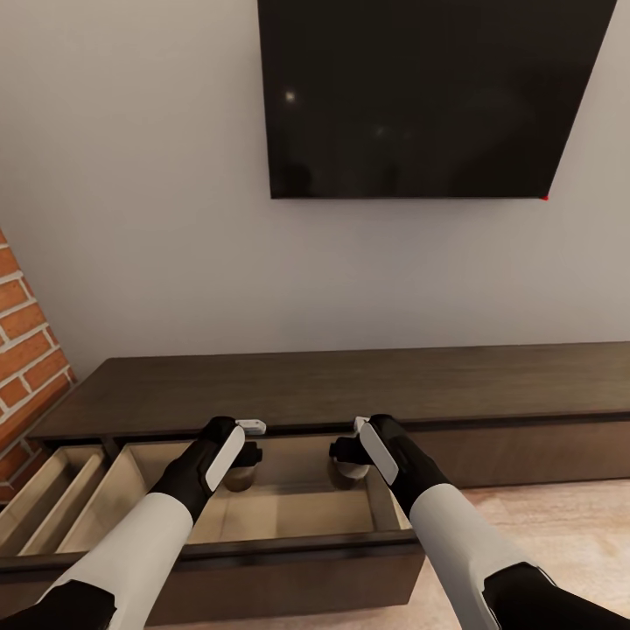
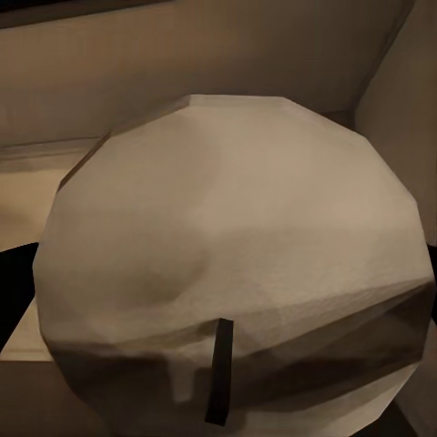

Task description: Place each of the two pumpkins and all three candles from the living room inside a cabinet in the living room (use any cabinet), then make sure every cabinet is closed, and position the cauldron so it is next to a table in the living room.

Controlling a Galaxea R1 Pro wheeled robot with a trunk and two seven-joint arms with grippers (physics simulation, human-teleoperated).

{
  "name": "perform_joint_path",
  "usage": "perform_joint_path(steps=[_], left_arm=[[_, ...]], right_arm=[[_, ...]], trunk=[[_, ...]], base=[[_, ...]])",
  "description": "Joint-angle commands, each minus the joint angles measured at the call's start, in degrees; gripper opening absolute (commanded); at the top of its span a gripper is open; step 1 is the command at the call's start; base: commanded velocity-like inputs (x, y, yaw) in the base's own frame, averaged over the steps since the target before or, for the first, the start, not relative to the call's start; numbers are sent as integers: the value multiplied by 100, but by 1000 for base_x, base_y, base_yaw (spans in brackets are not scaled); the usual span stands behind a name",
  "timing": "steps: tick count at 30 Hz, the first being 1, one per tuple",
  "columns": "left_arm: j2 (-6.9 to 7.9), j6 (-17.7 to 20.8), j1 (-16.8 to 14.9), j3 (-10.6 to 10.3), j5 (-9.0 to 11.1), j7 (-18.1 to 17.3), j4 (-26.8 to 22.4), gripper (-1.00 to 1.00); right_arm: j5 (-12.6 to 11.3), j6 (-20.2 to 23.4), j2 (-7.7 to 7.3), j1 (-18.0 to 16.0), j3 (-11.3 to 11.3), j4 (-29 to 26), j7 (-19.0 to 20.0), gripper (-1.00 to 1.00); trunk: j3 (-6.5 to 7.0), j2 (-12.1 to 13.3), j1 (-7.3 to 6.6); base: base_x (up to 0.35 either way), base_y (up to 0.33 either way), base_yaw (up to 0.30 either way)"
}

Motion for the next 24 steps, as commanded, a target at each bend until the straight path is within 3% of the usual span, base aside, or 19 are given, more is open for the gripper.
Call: perform_joint_path(steps=[1,14,24], left_arm=[[3,12,-3,-17,59,56,-5,-100],[3,5,-3,-19,59,56,-10,-100],[3,3,-3,-25,58,56,-10,-100]], right_arm=[[-57,11,0,-3,10,-6,-50,-100],[-57,11,0,-3,10,-6,-51,-100],[-57,11,0,-3,10,-6,-50,-100]], trunk=[[-6,-3,-1],[-6,-3,-1],[-227,-16,25]], base=[[14,0,0],[2,0,0],[0,0,0]])
